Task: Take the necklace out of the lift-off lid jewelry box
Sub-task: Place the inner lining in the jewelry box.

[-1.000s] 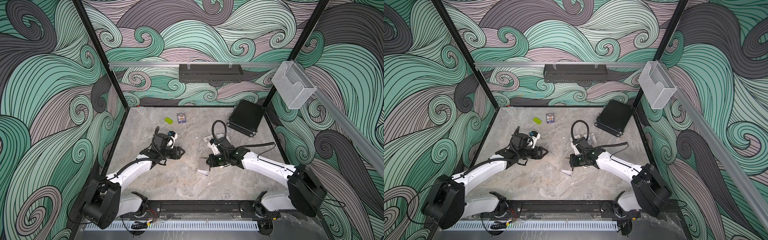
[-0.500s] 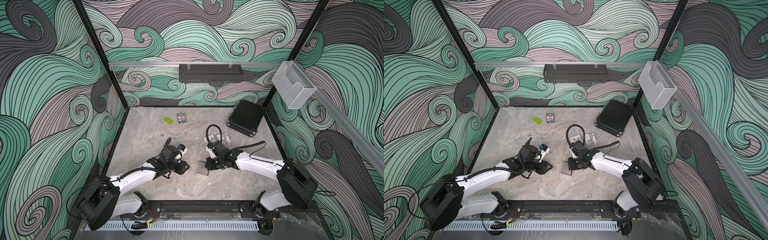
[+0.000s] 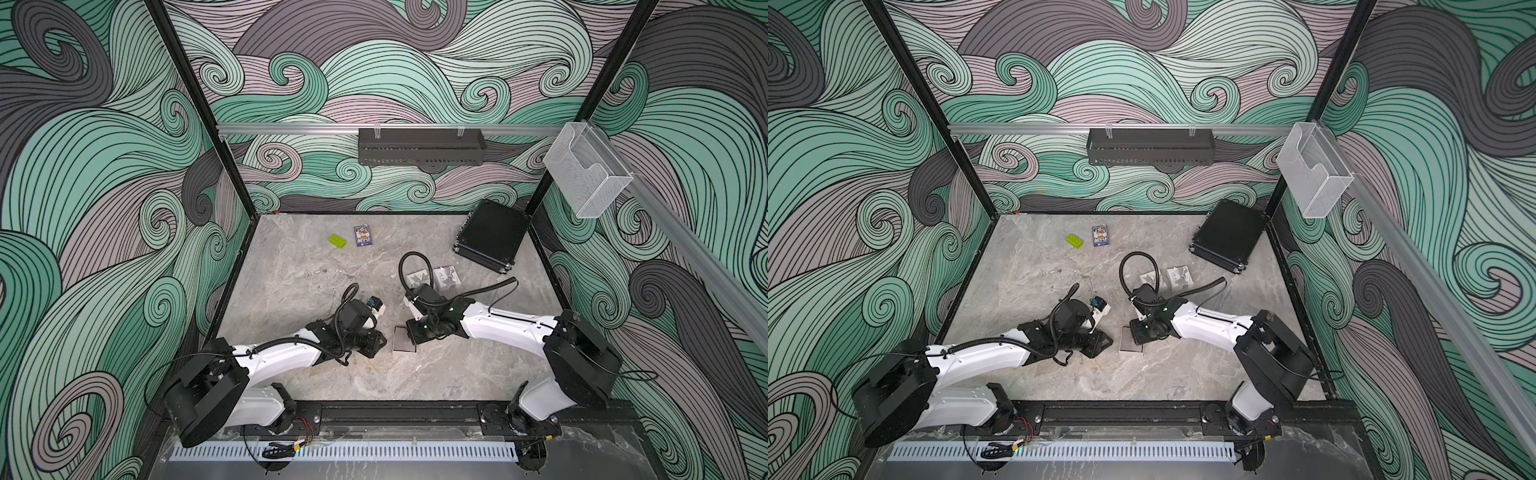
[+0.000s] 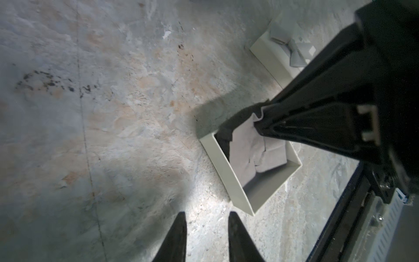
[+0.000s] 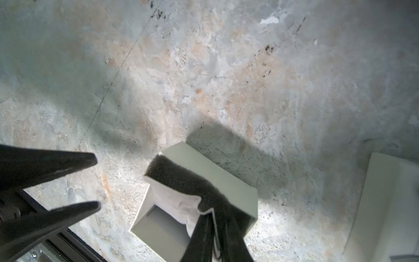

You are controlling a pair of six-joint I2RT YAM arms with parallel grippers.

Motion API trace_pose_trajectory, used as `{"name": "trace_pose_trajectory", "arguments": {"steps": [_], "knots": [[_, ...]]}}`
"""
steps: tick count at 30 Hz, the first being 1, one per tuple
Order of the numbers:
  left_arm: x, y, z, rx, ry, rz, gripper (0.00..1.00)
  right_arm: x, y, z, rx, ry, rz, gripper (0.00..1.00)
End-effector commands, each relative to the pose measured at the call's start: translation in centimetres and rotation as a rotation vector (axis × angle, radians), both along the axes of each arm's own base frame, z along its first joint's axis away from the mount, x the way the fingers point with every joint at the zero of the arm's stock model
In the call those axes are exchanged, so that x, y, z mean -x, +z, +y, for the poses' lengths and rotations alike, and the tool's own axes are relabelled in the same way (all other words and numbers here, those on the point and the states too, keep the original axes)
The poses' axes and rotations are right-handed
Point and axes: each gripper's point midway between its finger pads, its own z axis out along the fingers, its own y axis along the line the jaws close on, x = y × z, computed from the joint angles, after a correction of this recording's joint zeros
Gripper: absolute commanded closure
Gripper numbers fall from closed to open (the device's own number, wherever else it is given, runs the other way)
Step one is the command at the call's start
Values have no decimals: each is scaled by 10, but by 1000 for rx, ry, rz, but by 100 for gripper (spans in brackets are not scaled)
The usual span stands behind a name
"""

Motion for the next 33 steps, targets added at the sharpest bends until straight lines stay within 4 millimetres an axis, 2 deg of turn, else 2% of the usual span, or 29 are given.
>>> {"name": "trace_pose_trajectory", "arguments": {"steps": [1,5,7,13,17,20,24,33], "knots": [[-14,11,3,3,73,-54,69,2,9,-8,70,46,-43,76],[-20,16,6,-4,107,-79,69,1,27,-8,58,66,-87,61],[-21,17,7,-7,113,-85,69,0,35,-10,57,70,-110,57],[-23,18,17,-27,155,-98,69,-3,57,-16,44,74,-177,54],[-26,22,26,-50,186,-130,67,2,64,-2,-48,105,-173,59],[-29,29,33,-68,210,-165,66,5,60,8,-85,118,-145,65],[-32,39,41,-90,223,-202,66,2,41,15,-84,121,-127,73],[-39,53,50,-96,258,-257,65,0,-4,23,-28,120,-75,77]]}}
